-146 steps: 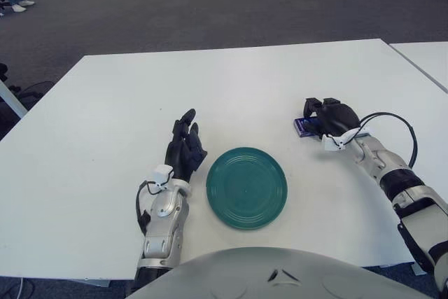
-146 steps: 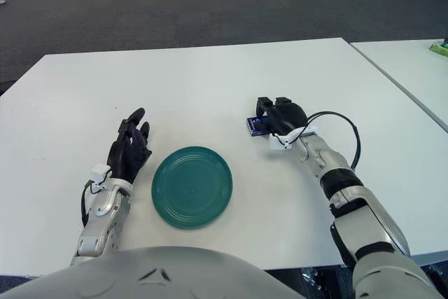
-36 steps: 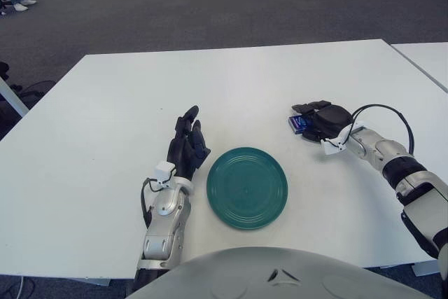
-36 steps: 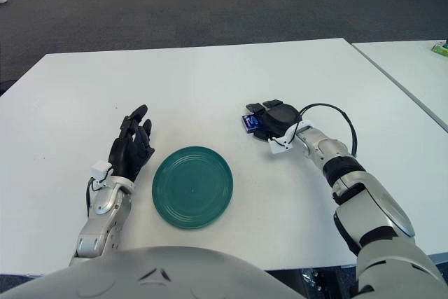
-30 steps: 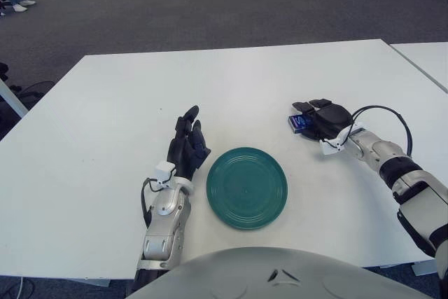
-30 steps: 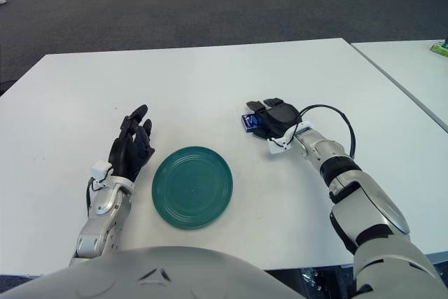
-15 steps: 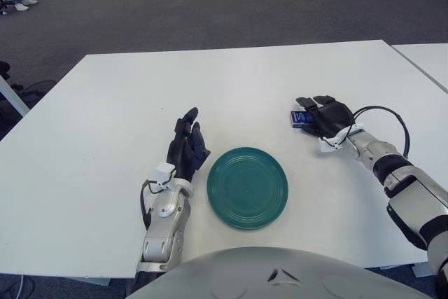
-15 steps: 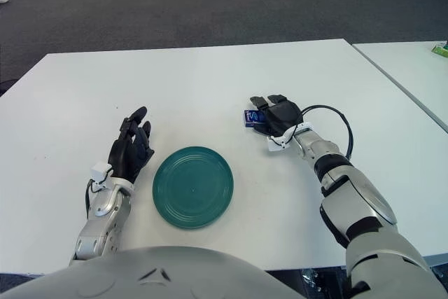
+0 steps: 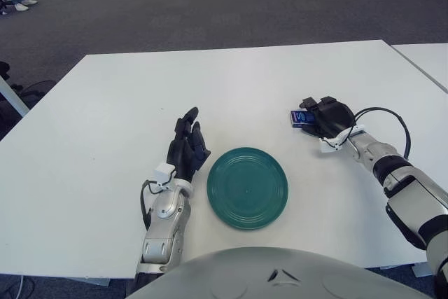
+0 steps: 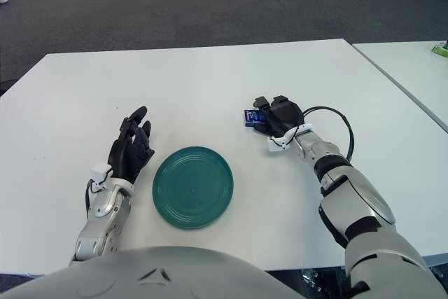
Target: Put the gum into the plate.
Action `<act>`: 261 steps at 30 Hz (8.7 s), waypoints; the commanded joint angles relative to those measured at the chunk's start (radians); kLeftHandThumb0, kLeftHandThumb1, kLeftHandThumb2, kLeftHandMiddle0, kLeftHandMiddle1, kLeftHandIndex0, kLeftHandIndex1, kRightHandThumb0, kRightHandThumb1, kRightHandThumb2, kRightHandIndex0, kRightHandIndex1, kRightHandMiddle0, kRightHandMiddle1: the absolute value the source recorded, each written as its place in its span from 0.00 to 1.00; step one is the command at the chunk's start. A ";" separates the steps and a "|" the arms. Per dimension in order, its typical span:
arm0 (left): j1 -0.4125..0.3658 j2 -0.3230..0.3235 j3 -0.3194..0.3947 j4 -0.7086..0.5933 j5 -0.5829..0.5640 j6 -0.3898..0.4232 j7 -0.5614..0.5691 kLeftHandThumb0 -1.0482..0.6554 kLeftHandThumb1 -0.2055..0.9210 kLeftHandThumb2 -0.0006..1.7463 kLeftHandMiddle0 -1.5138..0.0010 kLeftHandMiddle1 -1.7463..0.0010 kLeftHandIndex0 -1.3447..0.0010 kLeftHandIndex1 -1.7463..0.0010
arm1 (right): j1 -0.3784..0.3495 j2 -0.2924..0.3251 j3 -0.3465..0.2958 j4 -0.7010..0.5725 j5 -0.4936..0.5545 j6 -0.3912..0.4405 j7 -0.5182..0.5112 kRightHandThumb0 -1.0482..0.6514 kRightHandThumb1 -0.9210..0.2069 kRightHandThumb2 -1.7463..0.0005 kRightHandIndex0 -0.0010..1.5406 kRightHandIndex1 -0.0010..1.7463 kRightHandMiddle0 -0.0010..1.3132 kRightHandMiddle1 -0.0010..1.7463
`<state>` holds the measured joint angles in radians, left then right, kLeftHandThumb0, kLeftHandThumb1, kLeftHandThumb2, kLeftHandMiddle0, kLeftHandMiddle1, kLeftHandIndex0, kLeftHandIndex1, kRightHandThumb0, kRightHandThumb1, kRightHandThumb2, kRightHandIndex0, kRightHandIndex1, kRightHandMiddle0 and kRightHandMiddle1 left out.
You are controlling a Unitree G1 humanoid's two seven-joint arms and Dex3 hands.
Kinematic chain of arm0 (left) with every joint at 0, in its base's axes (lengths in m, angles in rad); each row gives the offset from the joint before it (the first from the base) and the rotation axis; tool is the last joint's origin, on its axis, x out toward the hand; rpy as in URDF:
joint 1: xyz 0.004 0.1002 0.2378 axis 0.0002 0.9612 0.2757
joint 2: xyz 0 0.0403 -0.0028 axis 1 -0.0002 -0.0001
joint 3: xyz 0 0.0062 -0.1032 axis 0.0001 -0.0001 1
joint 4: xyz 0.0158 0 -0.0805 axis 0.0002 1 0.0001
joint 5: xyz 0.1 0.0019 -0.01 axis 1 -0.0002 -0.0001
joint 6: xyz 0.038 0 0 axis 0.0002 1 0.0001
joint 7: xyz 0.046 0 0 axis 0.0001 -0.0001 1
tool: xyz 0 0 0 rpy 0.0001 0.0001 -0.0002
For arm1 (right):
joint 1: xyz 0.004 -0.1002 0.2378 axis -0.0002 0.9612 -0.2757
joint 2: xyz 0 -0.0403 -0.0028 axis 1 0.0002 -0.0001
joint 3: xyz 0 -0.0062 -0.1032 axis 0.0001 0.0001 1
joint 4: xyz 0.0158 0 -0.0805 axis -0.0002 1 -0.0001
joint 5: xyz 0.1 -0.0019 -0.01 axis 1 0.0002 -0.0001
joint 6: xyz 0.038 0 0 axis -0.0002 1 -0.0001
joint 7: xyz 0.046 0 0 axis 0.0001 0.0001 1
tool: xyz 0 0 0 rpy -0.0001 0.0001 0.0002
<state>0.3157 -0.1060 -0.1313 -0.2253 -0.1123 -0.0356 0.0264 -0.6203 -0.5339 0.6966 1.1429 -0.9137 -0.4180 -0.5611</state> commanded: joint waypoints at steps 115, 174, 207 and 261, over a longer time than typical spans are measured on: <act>-0.016 -0.016 0.035 -0.002 -0.081 0.025 -0.032 0.10 1.00 0.53 0.84 1.00 1.00 0.64 | 0.289 -0.073 -0.271 -1.054 0.082 -0.028 0.526 0.28 0.00 0.60 0.40 1.00 0.41 1.00; -0.037 -0.027 0.019 0.007 -0.024 0.012 0.030 0.12 1.00 0.56 0.84 1.00 1.00 0.67 | 0.416 0.024 -0.172 -1.298 -0.056 -0.159 0.690 0.38 0.23 0.50 0.40 1.00 0.28 1.00; -0.047 -0.023 0.062 -0.010 -0.064 0.030 0.044 0.11 1.00 0.55 0.83 1.00 1.00 0.64 | 0.425 -0.022 -0.229 -1.391 0.005 -0.139 0.879 0.08 0.00 0.47 0.21 0.01 0.00 0.19; -0.006 -0.003 0.049 -0.020 -0.052 0.021 0.003 0.08 1.00 0.55 0.81 0.99 1.00 0.61 | 0.565 0.405 -0.480 -1.120 0.749 0.161 0.682 0.05 0.00 0.50 0.13 0.01 0.00 0.11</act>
<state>0.3017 -0.1084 -0.0794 -0.2339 -0.1796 -0.0082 0.0307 -0.0583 -0.1485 0.2568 -0.0028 -0.1607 -0.2636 0.1743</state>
